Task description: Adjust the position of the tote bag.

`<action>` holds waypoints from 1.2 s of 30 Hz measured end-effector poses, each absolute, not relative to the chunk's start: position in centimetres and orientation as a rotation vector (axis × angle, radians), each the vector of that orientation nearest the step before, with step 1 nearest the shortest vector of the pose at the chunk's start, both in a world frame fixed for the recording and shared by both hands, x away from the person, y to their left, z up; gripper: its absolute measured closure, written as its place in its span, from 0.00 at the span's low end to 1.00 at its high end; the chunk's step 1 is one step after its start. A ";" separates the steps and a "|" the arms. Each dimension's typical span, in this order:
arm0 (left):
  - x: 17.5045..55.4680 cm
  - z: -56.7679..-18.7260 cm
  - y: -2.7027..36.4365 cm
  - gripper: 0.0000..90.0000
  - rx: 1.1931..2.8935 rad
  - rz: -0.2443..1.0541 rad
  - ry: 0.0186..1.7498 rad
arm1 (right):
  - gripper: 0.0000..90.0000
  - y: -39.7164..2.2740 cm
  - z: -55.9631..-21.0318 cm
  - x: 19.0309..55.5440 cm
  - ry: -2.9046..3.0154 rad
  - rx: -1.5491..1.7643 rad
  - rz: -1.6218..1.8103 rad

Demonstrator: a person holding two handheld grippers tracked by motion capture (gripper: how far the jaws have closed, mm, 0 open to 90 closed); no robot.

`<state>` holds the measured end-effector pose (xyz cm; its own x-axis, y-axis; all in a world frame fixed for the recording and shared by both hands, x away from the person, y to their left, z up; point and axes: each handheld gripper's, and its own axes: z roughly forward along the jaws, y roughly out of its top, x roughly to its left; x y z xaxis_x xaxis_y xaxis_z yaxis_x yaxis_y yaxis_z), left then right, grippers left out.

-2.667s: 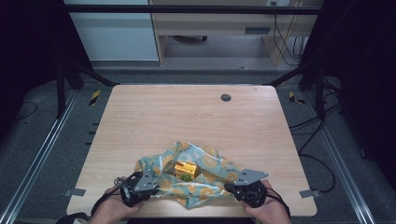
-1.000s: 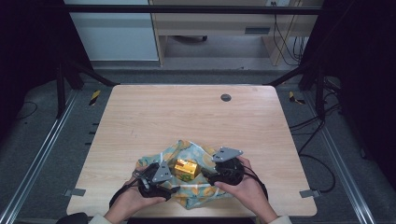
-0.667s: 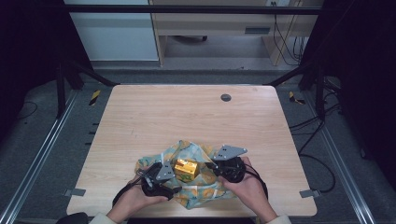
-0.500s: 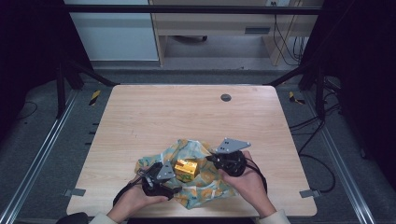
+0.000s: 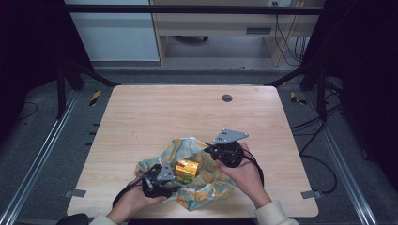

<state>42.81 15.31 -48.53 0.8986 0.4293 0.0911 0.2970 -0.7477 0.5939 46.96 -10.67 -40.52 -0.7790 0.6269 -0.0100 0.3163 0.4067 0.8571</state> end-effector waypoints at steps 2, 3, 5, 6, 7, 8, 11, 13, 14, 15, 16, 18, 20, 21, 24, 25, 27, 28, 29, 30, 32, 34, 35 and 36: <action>42.7 -48.5 15.3 0.73 2.473 0.306 0.528 | 1.00 -10.8 -40.6 47.3 2.334 0.834 1.320; 42.6 -48.5 15.3 0.77 2.471 0.306 0.529 | 1.00 -10.8 -40.7 47.5 2.333 0.844 1.323; 42.5 -48.3 15.2 0.85 2.485 0.332 0.524 | 1.00 -10.8 -40.9 48.0 2.331 0.859 1.329; 42.4 -48.3 15.2 0.89 2.484 0.337 0.524 | 1.00 -10.8 -41.0 48.2 2.332 0.871 1.331; 42.3 -48.2 15.2 0.91 2.490 0.345 0.519 | 1.00 -10.8 -41.1 48.4 2.334 0.881 1.329; 42.2 -48.1 15.2 0.93 2.489 0.353 0.521 | 1.00 -10.7 -41.3 48.6 2.337 0.889 1.329; 41.8 -47.6 15.4 0.97 2.490 0.371 0.504 | 1.00 -10.7 -41.9 49.5 2.347 0.930 1.332; 41.3 -47.2 15.7 0.97 2.474 0.394 0.497 | 1.00 -10.6 -42.4 50.2 2.351 0.961 1.330; 41.1 -47.0 15.9 0.97 2.472 0.401 0.488 | 1.00 -10.5 -42.7 50.6 2.359 0.977 1.324; 41.0 -46.8 16.1 0.97 2.472 0.399 0.476 | 1.00 -10.5 -43.0 51.0 2.366 0.994 1.310; 40.8 -46.7 16.3 0.97 2.468 0.392 0.469 | 1.00 -10.4 -43.4 51.4 2.371 1.009 1.293; 40.5 -46.6 16.6 0.97 2.475 0.384 0.452 | 1.00 -10.3 -44.1 52.2 2.384 1.033 1.263; 40.3 -46.8 16.7 0.98 2.498 0.378 0.446 | 1.00 -10.3 -44.9 52.9 2.396 1.066 1.226; 40.3 -46.8 16.7 0.98 2.506 0.378 0.444 | 1.00 -10.4 -45.2 53.3 2.399 1.081 1.211; 40.3 -47.0 16.7 0.98 2.523 0.379 0.427 | 1.00 -10.8 -46.1 54.2 2.398 1.134 1.180; 40.3 -47.0 16.6 0.98 2.533 0.375 0.423 | 1.00 -10.9 -46.3 54.4 2.395 1.149 1.179; 40.3 -47.2 16.5 0.98 2.547 0.377 0.416 | 1.00 -11.2 -46.6 54.8 2.385 1.173 1.169; 40.3 -47.3 16.5 0.98 2.553 0.357 0.404 | 1.00 -11.3 -46.7 54.9 2.386 1.186 1.159; 40.3 -47.3 16.4 0.98 2.560 0.359 0.403 | 1.00 -11.4 -46.8 55.1 2.384 1.190 1.157; 40.3 -47.3 16.4 0.98 2.559 0.362 0.407 | 1.00 -11.5 -46.9 55.2 2.380 1.198 1.149; 40.3 -47.3 16.4 0.98 2.559 0.384 0.411 | 1.00 -11.7 -47.1 55.4 2.374 1.209 1.140; 40.4 -47.3 16.5 0.98 2.546 0.391 0.431 | 1.00 -11.9 -47.1 55.6 2.365 1.217 1.134; 40.5 -47.3 16.5 0.98 2.546 0.390 0.434 | 1.00 -12.0 -47.1 55.8 2.359 1.222 1.134; 40.6 -47.4 16.5 0.98 2.545 0.394 0.440 | 1.00 -12.1 -47.1 55.9 2.351 1.224 1.133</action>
<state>40.59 16.53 -47.38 0.9048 0.3818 0.1886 0.2295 -0.8103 0.5392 55.90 -12.10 -47.10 -0.6119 0.7818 0.1195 0.5806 0.3415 0.7391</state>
